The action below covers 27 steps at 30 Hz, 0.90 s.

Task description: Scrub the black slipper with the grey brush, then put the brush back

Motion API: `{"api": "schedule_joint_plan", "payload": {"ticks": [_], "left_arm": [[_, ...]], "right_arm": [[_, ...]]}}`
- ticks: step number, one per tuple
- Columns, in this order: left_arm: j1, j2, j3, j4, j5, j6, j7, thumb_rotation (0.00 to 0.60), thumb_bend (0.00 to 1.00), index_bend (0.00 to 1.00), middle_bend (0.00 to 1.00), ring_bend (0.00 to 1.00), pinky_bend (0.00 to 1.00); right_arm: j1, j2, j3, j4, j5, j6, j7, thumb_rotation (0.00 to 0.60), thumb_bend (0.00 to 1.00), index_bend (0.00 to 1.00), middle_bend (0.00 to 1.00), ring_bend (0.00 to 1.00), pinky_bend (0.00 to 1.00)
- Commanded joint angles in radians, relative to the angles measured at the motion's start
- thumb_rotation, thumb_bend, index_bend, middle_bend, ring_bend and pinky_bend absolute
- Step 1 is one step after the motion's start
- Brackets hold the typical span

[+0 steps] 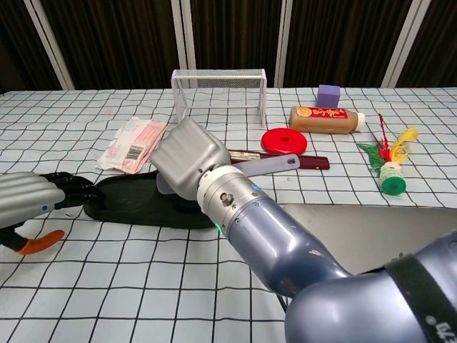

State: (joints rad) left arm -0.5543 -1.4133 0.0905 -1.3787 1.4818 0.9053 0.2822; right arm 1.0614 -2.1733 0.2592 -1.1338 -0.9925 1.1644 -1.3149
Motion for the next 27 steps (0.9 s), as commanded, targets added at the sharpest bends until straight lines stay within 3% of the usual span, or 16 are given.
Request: {"api": "schedule_joint_plan", "payload": {"ticks": [1, 18, 21, 24, 27], "left_arm": [[0.0, 0.001, 0.0, -0.001, 0.0, 0.0, 0.001, 0.6, 0.73, 0.16, 0.07, 0.0, 0.02], [0.014, 0.004, 0.007, -0.015, -0.003, 0.017, 0.023, 0.6, 0.72, 0.16, 0.06, 0.0, 0.02], [0.019, 0.005, 0.008, -0.02, 0.006, 0.033, 0.021, 0.6, 0.67, 0.16, 0.06, 0.0, 0.02], [0.015, 0.02, -0.003, -0.033, 0.025, 0.059, 0.006, 0.6, 0.54, 0.15, 0.06, 0.0, 0.02], [0.017, 0.04, -0.006, -0.05, 0.051, 0.092, -0.009, 0.6, 0.5, 0.15, 0.06, 0.0, 0.02]], "right_arm": [[-0.007, 0.013, 0.003, -0.016, 0.007, 0.0, -0.012, 0.6, 0.74, 0.8, 0.72, 0.58, 0.64], [-0.041, 0.099, 0.01, -0.088, 0.009, 0.032, -0.039, 0.6, 0.74, 0.8, 0.72, 0.58, 0.64], [-0.047, 0.128, 0.006, -0.143, -0.002, 0.05, -0.055, 0.6, 0.75, 0.8, 0.72, 0.58, 0.64], [-0.061, 0.175, 0.003, -0.223, -0.012, 0.072, -0.066, 0.6, 0.74, 0.8, 0.72, 0.58, 0.64], [-0.075, 0.216, 0.0, -0.274, -0.014, 0.082, -0.065, 0.6, 0.74, 0.8, 0.72, 0.58, 0.64]]}}
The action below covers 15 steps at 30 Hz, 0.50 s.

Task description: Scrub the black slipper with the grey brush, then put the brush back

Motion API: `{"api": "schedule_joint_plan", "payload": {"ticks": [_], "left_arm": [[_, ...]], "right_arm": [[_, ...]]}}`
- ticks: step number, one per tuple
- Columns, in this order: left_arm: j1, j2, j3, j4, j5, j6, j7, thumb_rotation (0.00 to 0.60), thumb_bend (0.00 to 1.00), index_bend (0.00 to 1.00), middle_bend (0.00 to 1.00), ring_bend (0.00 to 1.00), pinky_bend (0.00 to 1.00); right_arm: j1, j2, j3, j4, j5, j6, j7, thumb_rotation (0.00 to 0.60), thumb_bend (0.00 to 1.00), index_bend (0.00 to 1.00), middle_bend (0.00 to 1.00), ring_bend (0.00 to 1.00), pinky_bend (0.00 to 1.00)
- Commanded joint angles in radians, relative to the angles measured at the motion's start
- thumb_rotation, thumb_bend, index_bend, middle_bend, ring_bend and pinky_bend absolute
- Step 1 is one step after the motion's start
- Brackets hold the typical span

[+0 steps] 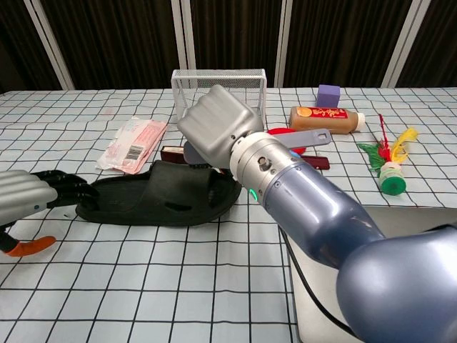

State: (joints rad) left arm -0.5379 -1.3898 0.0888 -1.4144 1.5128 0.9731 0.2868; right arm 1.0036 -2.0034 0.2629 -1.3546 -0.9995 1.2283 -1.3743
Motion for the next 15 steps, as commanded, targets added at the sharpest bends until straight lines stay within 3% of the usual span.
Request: {"api": "schedule_joint_plan", "payload": {"ticks": [1, 5, 10, 15], "left_arm": [[0.004, 0.023, -0.003, -0.021, 0.029, 0.038, -0.02, 0.6, 0.49, 0.15, 0.06, 0.0, 0.02], [0.023, 0.056, 0.002, -0.044, 0.062, 0.098, -0.048, 0.6, 0.47, 0.13, 0.05, 0.0, 0.02], [0.053, 0.087, 0.016, -0.05, 0.117, 0.184, -0.103, 0.6, 0.45, 0.01, 0.0, 0.0, 0.02], [0.104, 0.128, 0.048, -0.042, 0.202, 0.322, -0.22, 0.6, 0.33, 0.0, 0.0, 0.0, 0.02]], "right_arm": [[-0.022, 0.058, -0.003, -0.062, -0.004, 0.018, -0.001, 0.6, 0.74, 0.8, 0.72, 0.58, 0.64], [-0.04, 0.097, -0.005, -0.061, 0.013, 0.012, 0.023, 0.6, 0.74, 0.8, 0.72, 0.58, 0.64], [-0.074, 0.139, -0.019, -0.045, 0.031, 0.006, 0.074, 0.6, 0.75, 0.8, 0.72, 0.58, 0.64], [-0.117, 0.182, -0.034, -0.004, 0.049, -0.01, 0.155, 0.6, 0.75, 0.8, 0.72, 0.58, 0.64]]}}
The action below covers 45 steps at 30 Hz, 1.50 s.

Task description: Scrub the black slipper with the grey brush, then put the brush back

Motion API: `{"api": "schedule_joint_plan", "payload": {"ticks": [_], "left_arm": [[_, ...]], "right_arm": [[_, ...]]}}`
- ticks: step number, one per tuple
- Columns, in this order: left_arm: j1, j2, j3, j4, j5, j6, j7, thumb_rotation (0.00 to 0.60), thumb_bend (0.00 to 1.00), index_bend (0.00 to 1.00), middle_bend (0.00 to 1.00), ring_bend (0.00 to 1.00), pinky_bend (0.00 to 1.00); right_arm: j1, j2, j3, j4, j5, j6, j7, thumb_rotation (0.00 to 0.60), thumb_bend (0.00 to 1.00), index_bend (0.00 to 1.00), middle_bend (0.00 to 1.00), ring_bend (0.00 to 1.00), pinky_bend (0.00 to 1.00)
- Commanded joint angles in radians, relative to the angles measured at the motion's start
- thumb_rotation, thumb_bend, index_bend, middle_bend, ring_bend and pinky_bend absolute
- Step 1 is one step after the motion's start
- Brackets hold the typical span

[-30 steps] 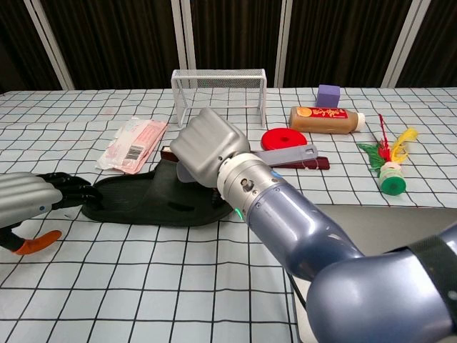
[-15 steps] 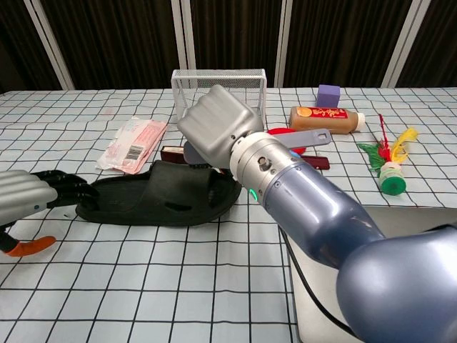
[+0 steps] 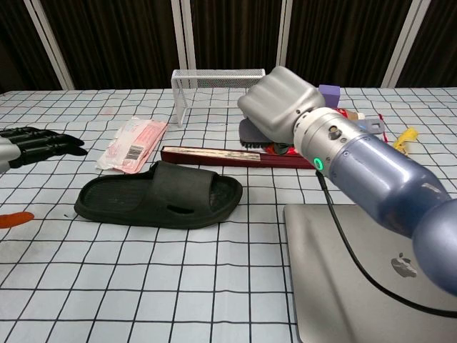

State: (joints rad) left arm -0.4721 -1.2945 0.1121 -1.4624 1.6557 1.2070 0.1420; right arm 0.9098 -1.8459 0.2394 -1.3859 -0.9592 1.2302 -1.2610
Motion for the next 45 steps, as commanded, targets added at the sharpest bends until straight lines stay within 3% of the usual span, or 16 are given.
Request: {"api": "schedule_joint_plan", "payload": {"ticks": [1, 5, 9, 20, 29, 32, 40, 45], "left_arm": [[0.046, 0.037, 0.028, 0.01, 0.068, 0.107, -0.088, 0.6, 0.31, 0.0, 0.0, 0.0, 0.02], [0.088, 0.065, 0.021, 0.019, 0.083, 0.205, -0.131, 0.6, 0.23, 0.0, 0.0, 0.0, 0.02], [0.115, 0.083, -0.021, 0.023, 0.052, 0.27, -0.115, 0.6, 0.21, 0.0, 0.0, 0.0, 0.02], [0.109, 0.077, -0.06, 0.029, 0.021, 0.236, -0.106, 0.6, 0.21, 0.0, 0.0, 0.0, 0.02], [0.101, 0.07, -0.062, 0.027, 0.024, 0.199, -0.094, 0.6, 0.21, 0.0, 0.0, 0.0, 0.02], [0.102, 0.07, -0.062, 0.024, 0.025, 0.196, -0.095, 0.6, 0.21, 0.0, 0.0, 0.0, 0.02], [0.101, 0.068, -0.065, 0.025, 0.025, 0.183, -0.098, 0.6, 0.21, 0.0, 0.0, 0.0, 0.02], [0.103, 0.07, -0.065, 0.024, 0.025, 0.181, -0.105, 0.6, 0.21, 0.0, 0.0, 0.0, 0.02]], "right_arm": [[-0.028, 0.029, -0.012, 0.035, 0.009, -0.015, 0.055, 0.6, 0.75, 0.8, 0.72, 0.58, 0.64], [-0.053, 0.051, -0.023, 0.071, 0.014, -0.031, 0.116, 0.6, 0.74, 0.8, 0.72, 0.58, 0.64], [-0.099, 0.071, -0.019, 0.065, 0.049, -0.043, 0.207, 0.6, 0.74, 0.8, 0.72, 0.58, 0.64], [-0.174, 0.096, -0.087, 0.081, 0.055, -0.076, 0.31, 0.6, 0.74, 0.8, 0.72, 0.58, 0.64], [-0.196, 0.1, -0.099, 0.083, 0.063, -0.107, 0.358, 0.6, 0.74, 0.78, 0.72, 0.58, 0.64], [-0.198, 0.099, -0.103, 0.079, 0.066, -0.108, 0.352, 0.6, 0.74, 0.68, 0.67, 0.56, 0.64], [-0.203, 0.122, -0.113, 0.026, 0.072, -0.117, 0.34, 0.6, 0.74, 0.35, 0.43, 0.46, 0.64], [-0.202, 0.136, -0.108, -0.002, 0.076, -0.127, 0.352, 0.6, 0.65, 0.17, 0.33, 0.4, 0.64]]}}
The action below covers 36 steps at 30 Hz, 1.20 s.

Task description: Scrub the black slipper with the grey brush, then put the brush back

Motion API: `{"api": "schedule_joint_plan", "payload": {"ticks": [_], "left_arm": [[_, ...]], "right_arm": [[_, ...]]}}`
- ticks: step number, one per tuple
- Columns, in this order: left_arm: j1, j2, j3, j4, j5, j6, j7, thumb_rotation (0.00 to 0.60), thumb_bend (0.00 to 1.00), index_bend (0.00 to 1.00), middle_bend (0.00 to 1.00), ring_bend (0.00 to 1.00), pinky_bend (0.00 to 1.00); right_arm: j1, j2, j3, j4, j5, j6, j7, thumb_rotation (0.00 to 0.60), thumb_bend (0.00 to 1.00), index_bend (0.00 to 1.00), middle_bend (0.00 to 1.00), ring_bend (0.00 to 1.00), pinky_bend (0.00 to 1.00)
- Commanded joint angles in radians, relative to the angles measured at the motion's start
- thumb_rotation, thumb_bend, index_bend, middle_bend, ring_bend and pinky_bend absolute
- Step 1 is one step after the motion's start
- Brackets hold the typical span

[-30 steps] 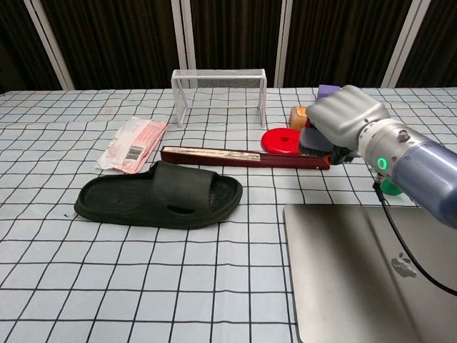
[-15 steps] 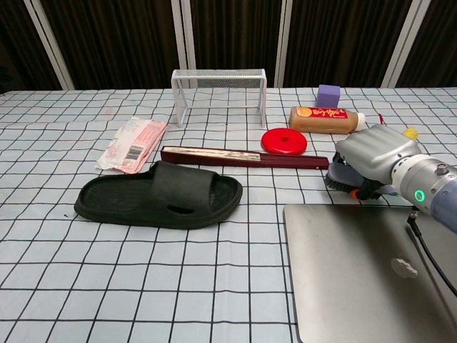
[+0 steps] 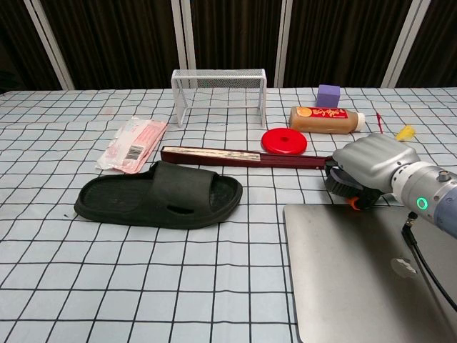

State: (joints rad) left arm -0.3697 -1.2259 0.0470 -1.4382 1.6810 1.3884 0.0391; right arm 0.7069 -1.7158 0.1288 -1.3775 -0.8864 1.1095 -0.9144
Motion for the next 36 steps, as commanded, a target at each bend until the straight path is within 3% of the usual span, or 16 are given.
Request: {"api": "schedule_joint_plan", "payload": {"ticks": [1, 7, 16, 22, 36], "left_arm": [[0.001, 0.002, -0.001, -0.001, -0.001, 0.0, -0.003, 0.6, 0.21, 0.0, 0.0, 0.0, 0.02], [0.003, 0.006, -0.003, -0.002, 0.002, 0.0, -0.011, 0.6, 0.21, 0.0, 0.0, 0.0, 0.02], [0.009, 0.009, -0.002, -0.007, 0.011, 0.006, -0.018, 0.6, 0.23, 0.0, 0.0, 0.0, 0.02], [0.013, 0.011, -0.002, -0.005, 0.012, 0.006, -0.023, 0.6, 0.23, 0.0, 0.0, 0.0, 0.02], [0.02, 0.015, -0.001, -0.001, 0.02, 0.012, -0.044, 0.6, 0.22, 0.0, 0.0, 0.0, 0.02]], "right_arm": [[0.001, 0.008, 0.003, -0.014, 0.004, -0.008, 0.007, 0.6, 0.63, 0.14, 0.31, 0.38, 0.64], [0.003, 0.034, -0.002, -0.064, 0.004, -0.015, 0.008, 0.6, 0.58, 0.0, 0.22, 0.35, 0.64], [0.009, 0.039, -0.017, -0.123, -0.01, 0.016, -0.035, 0.6, 0.44, 0.0, 0.09, 0.26, 0.64], [0.012, 0.036, -0.016, -0.142, -0.001, 0.019, -0.035, 0.6, 0.35, 0.0, 0.01, 0.16, 0.57], [-0.006, 0.07, -0.055, -0.239, -0.037, 0.058, -0.033, 0.6, 0.34, 0.0, 0.0, 0.12, 0.44]]}}
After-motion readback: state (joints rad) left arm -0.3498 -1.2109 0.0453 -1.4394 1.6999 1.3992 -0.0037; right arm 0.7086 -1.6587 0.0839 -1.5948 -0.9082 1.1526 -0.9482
